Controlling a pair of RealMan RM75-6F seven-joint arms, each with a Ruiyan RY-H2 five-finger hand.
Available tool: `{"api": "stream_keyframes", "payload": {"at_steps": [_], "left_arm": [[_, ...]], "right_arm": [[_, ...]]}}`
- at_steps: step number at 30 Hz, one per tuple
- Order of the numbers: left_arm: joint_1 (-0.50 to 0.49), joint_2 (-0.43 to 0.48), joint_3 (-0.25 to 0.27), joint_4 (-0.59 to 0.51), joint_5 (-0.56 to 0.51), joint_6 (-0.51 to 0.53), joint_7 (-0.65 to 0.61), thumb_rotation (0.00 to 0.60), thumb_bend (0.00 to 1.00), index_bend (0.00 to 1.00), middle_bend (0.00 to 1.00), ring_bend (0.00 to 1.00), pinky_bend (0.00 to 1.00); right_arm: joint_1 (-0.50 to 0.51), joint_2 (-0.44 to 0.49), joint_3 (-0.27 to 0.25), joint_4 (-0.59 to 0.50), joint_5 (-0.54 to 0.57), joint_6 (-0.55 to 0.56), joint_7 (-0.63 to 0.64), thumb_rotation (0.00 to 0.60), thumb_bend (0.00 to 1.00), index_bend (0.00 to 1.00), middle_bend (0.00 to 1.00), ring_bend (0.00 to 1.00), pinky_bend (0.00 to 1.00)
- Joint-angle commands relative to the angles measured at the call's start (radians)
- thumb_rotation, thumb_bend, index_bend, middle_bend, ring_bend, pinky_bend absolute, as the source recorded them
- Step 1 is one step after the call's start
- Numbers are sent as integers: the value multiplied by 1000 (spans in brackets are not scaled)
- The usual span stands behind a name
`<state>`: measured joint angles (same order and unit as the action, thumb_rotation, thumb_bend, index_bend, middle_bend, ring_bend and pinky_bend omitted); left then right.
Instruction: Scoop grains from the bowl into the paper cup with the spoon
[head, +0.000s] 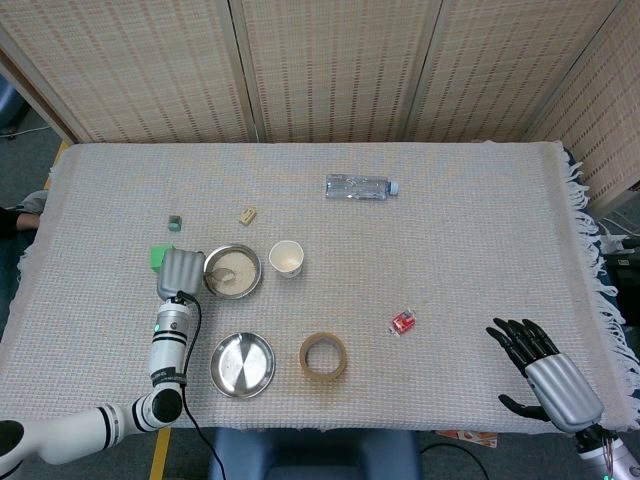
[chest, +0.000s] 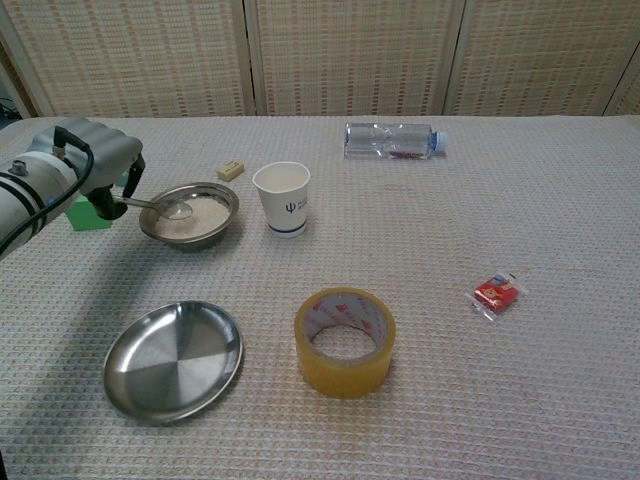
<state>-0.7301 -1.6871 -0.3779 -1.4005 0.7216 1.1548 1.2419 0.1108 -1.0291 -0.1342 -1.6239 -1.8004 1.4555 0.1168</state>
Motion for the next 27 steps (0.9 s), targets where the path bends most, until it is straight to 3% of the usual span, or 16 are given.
{"api": "stream_keyframes", "payload": {"at_steps": [1, 16, 27], "left_arm": [[-19, 44, -30, -53, -65, -16, -26, 600, 387, 653, 1000, 1000, 1000], [-135, 108, -85, -166, -313, -31, -32, 600, 387, 654, 1000, 1000, 1000], [-290, 81, -92, -144, -465, 34, 10, 600, 385, 654, 1000, 1000, 1000]], "right_arm": [[1, -1, 0, 0, 1, -2, -1, 600, 89, 0, 0, 0, 0], [5, -7, 8, 2, 20, -18, -12, 600, 88, 0, 0, 0, 0], [7, -5, 13, 3, 31, -18, -4, 600, 88, 0, 0, 0, 0]]}}
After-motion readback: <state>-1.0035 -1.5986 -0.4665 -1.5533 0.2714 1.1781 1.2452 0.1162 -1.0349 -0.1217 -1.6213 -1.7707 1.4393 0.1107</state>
